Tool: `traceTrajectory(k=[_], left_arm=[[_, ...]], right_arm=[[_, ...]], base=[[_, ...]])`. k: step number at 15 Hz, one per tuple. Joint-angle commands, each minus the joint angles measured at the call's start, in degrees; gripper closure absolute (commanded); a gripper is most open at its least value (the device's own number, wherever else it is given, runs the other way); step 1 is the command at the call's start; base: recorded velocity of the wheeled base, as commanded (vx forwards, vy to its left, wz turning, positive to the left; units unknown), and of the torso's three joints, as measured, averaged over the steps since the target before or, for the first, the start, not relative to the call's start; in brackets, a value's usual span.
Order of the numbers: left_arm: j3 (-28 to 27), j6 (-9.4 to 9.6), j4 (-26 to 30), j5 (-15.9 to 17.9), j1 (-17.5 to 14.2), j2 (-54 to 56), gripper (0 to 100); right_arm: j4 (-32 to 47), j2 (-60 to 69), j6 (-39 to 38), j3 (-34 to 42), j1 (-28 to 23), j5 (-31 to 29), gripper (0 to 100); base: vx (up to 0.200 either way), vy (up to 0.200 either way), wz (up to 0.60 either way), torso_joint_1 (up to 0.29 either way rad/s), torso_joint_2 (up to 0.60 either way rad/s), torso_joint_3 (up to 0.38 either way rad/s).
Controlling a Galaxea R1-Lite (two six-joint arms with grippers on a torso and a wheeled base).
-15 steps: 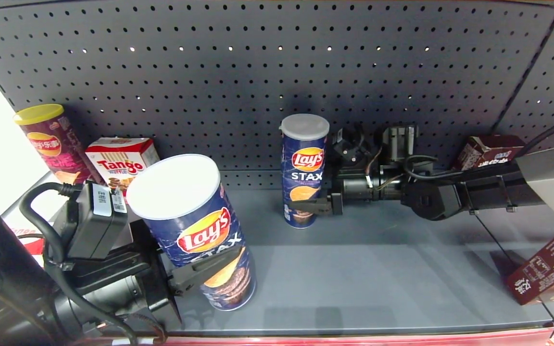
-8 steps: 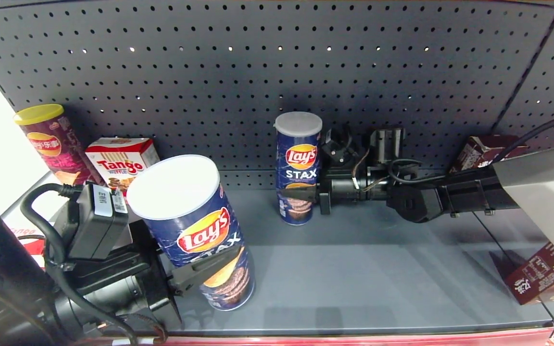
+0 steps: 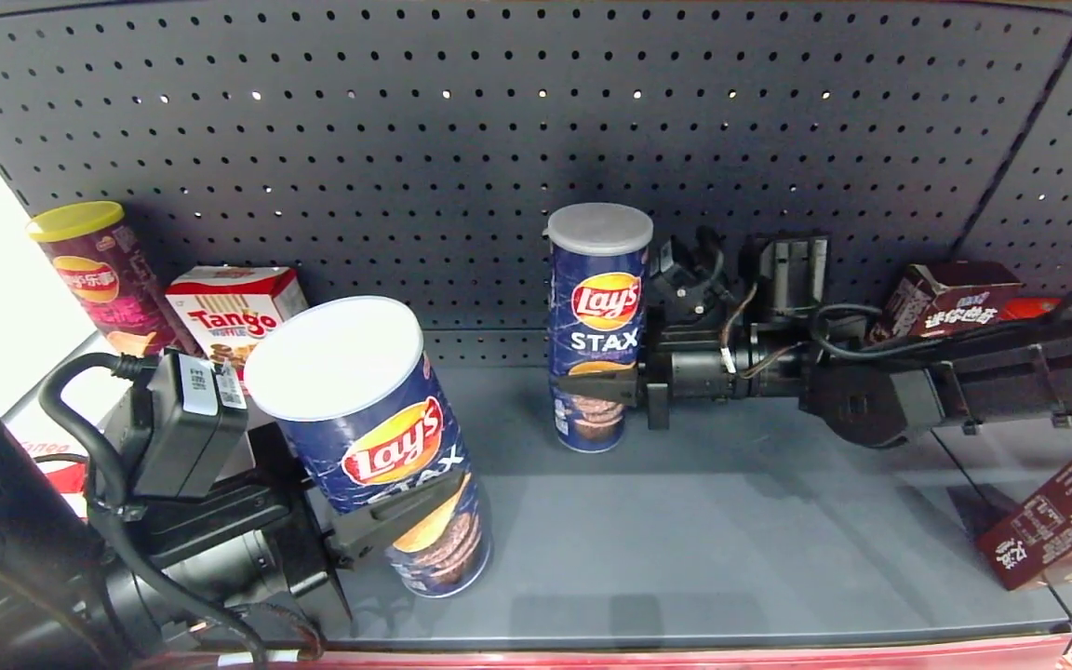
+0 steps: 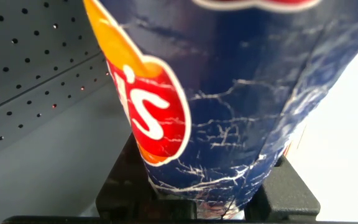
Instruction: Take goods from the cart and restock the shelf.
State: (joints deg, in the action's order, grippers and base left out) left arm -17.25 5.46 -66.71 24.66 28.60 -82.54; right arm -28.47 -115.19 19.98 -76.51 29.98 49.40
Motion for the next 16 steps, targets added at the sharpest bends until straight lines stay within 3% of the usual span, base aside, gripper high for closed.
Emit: traceTrajectory(k=[1,9,16], left_arm=[[0.1,-0.01,0.0,-0.1,0.1,-0.1,100],[0.1,-0.01,0.0,-0.1,0.0,-0.1,100],[0.1,-0.01,0.0,-0.1,0.0,-0.1,100]], right_arm=[[-4.7,7.6,-0.3,9.3,2.1,-0.3,100],[-20.5,13.0,-6.0,30.6,8.1,-9.0,100],[-23.7,12.1,-5.9,35.9,8.1,-10.8,100]], base=[[0.000,0.000,0.00,0.000,0.00,0.000],[0.000,0.000,0.00,0.000,0.00,0.000],[0.000,0.000,0.00,0.000,0.00,0.000]])
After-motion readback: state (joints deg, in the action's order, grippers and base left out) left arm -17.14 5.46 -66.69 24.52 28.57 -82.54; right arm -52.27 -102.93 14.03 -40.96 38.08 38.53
